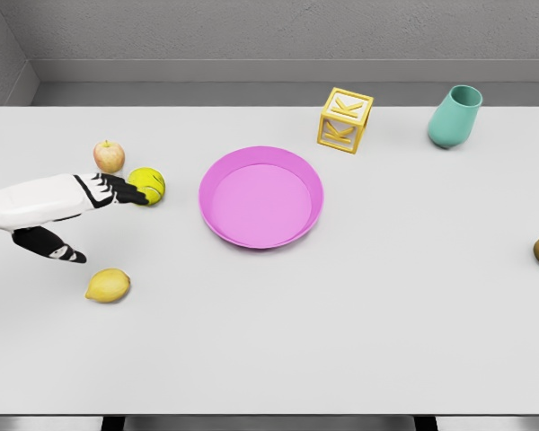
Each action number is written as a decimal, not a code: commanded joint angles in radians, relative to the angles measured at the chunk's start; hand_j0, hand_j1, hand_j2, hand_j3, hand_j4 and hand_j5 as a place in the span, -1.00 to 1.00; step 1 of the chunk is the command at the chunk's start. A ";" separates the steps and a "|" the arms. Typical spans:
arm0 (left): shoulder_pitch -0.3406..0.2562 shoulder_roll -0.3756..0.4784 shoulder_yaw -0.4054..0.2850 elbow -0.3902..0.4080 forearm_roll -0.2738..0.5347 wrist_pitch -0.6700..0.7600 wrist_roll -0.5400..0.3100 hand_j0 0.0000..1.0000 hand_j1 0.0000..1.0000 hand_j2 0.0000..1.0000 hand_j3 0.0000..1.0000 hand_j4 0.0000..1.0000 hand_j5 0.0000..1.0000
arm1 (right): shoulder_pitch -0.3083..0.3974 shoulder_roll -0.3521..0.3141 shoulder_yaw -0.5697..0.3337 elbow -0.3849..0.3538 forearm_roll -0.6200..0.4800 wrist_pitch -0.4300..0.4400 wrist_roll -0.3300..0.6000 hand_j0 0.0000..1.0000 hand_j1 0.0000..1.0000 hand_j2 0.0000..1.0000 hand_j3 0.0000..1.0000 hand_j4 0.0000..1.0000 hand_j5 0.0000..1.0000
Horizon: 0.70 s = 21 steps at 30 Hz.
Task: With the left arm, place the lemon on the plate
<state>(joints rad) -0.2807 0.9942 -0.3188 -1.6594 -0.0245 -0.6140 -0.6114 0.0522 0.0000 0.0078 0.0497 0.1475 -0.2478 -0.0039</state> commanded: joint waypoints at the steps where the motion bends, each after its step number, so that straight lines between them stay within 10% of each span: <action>1: 0.000 0.001 0.000 -0.006 -0.006 0.003 0.001 1.00 1.00 1.00 1.00 1.00 1.00 | 0.000 0.000 -0.006 0.001 0.000 0.001 0.002 1.00 1.00 1.00 1.00 1.00 1.00; 21: 0.140 0.027 0.035 -0.036 -0.141 0.003 0.001 1.00 1.00 1.00 1.00 1.00 1.00 | 0.006 0.000 0.000 0.004 0.000 0.001 0.001 1.00 1.00 1.00 1.00 1.00 1.00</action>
<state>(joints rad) -0.1258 1.0253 -0.2942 -1.6944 -0.1356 -0.6140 -0.6114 0.0583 0.0000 0.0079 0.0537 0.1475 -0.2469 -0.0032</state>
